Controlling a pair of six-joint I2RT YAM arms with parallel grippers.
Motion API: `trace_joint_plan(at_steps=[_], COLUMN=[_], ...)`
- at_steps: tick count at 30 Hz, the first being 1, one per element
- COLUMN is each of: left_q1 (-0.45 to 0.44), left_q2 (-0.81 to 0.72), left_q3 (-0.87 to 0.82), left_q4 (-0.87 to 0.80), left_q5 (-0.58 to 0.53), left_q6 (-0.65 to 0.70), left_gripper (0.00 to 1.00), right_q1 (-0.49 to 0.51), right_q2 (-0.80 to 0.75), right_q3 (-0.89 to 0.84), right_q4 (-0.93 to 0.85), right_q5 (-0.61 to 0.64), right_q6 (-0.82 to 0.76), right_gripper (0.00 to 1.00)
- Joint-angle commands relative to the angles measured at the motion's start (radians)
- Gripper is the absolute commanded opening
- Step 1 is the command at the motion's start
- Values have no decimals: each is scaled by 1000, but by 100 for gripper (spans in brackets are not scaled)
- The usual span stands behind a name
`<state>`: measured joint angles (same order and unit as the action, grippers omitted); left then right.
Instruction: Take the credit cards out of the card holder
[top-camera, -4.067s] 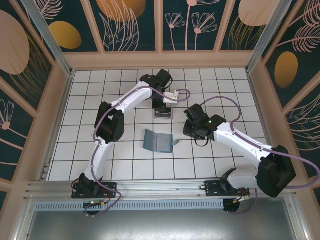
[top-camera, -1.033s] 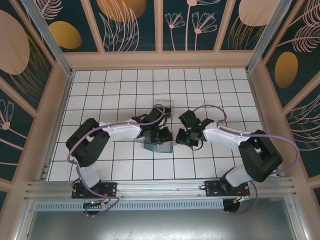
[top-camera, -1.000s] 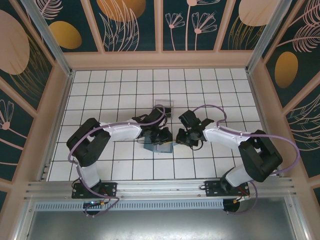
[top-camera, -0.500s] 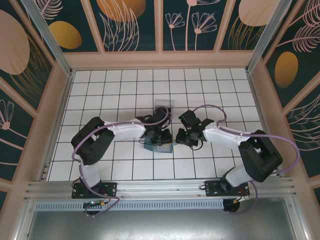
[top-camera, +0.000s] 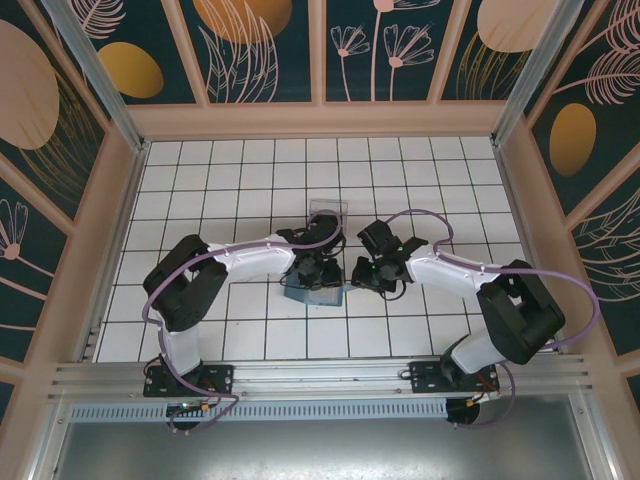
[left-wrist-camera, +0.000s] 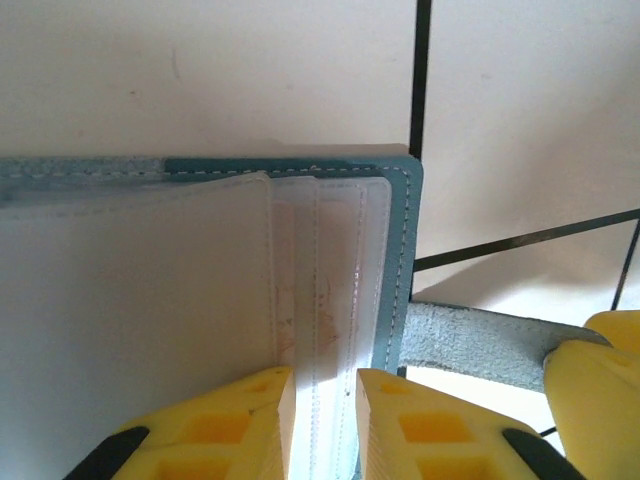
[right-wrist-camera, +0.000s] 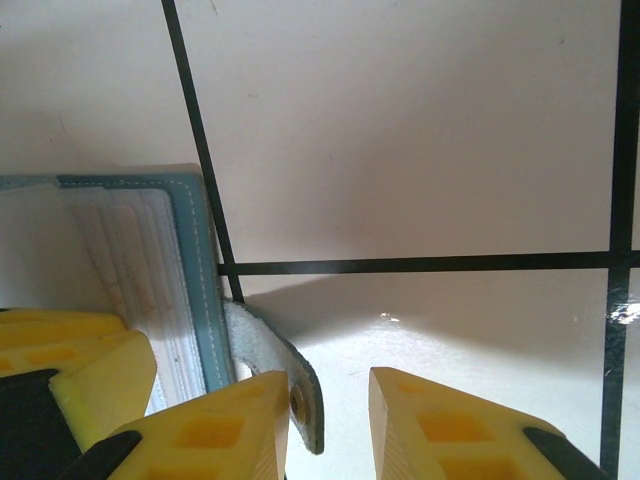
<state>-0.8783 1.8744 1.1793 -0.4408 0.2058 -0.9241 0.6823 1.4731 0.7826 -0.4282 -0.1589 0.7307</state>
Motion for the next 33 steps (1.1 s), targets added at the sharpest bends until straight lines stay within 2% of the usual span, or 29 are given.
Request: trace_joint_plan(at_steps=[1, 7, 14, 33], left_q1=[-12, -25, -27, -37], left_q2=[30, 43, 51, 85], left_q3=[44, 102, 112, 233], left_q4=[-131, -213, -241, -467], left_q5=[-83, -152, -169, -352], left_q6=[32, 50, 60, 100], left_gripper=[30, 32, 32, 34], right_q1=[2, 2, 2, 3], right_q2=[-20, -16, -8, 13], right_q3=[-19, -15, -13, -7], right_q4=[8, 9, 25, 35], right_q5=[-1, -3, -15, -23], right_q6=[-14, -18, -18, -25], right_gripper=[28, 28, 29, 29])
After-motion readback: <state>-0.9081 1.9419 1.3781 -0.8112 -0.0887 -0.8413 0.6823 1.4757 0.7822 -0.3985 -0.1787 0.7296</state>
